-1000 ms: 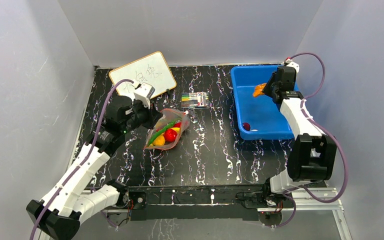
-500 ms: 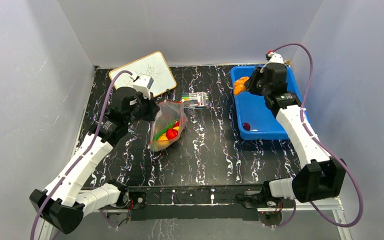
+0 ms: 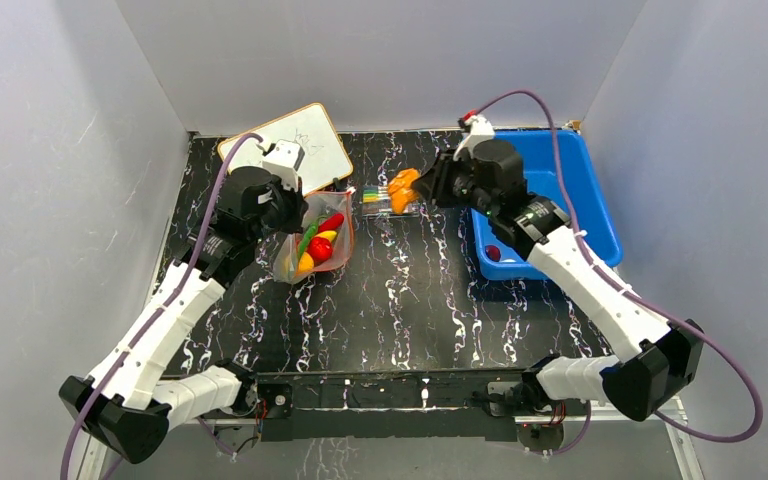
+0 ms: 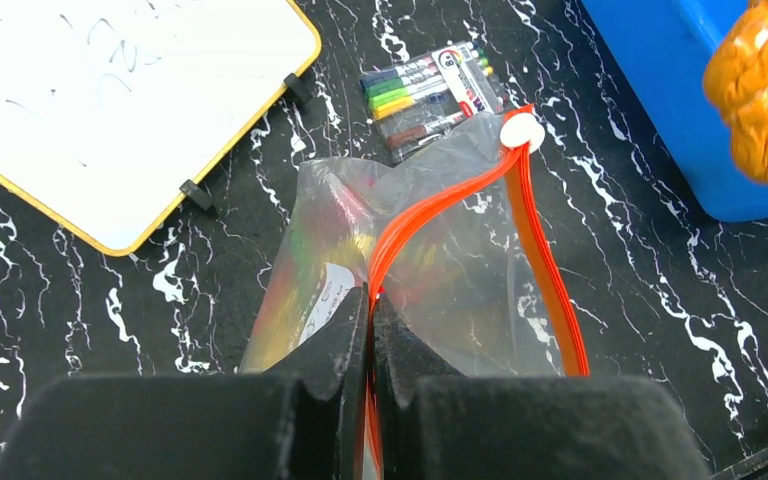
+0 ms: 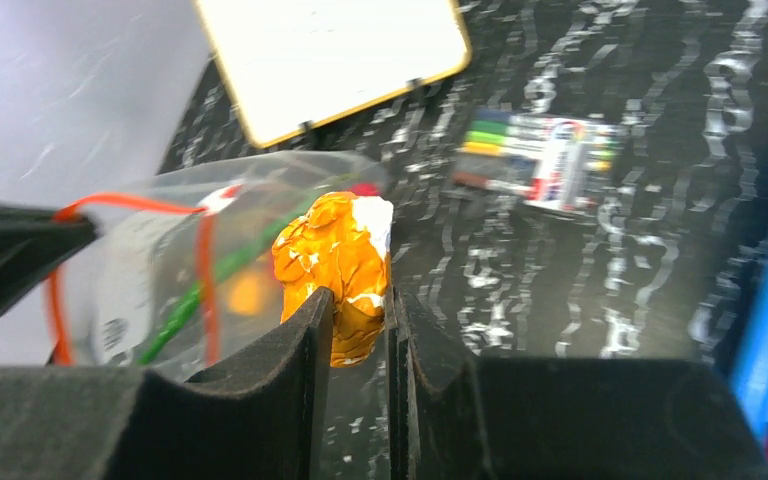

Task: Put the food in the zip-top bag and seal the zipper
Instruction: Place the fake seafood in the zipper food storage bag.

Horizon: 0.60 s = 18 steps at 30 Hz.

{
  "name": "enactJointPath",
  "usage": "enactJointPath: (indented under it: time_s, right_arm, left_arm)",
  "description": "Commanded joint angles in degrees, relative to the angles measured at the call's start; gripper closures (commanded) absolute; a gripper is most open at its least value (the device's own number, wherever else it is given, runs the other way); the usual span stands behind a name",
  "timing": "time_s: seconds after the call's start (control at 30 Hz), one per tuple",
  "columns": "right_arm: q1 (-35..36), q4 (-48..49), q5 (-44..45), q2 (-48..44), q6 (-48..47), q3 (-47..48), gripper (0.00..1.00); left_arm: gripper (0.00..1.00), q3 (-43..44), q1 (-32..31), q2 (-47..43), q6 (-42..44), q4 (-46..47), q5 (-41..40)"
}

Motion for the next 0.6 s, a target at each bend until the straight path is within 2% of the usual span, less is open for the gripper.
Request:
enactJointPath:
  time_s: [0.0,0.2,0.33,0.47,0.57]
  right_arm:
    - [7.27,5.78,-0.54,0.37,4.03,3.76,0.94]
    - [15.76,5.29,0.19,3.63,4.97,4.75,0.93]
    - [17.69,6.90,0.16,3.99,6.22,3.74,0.93]
    - [19.78,4.74,3.96,3.39,5.48,3.15,0.93]
    - [20.36,4.61,2.90,3.67,6.39,1.95,0.93]
  left_arm:
    - [1.00,-0.10,-0.09,0.21,-1.35,0.29,3.87]
    - [1.00,-3.00,-0.14,-0.28,-4.08,2.47,10.49]
    - [1.00,-4.13,-0.12,-0.40,-6.67,3.00,11.94]
    - [1.00,-3.81,-0.12,0.35,-8.40,2.63,14.85]
    - [1.00,-3.92,-0.14,0.04,-9.56,2.76,16.08]
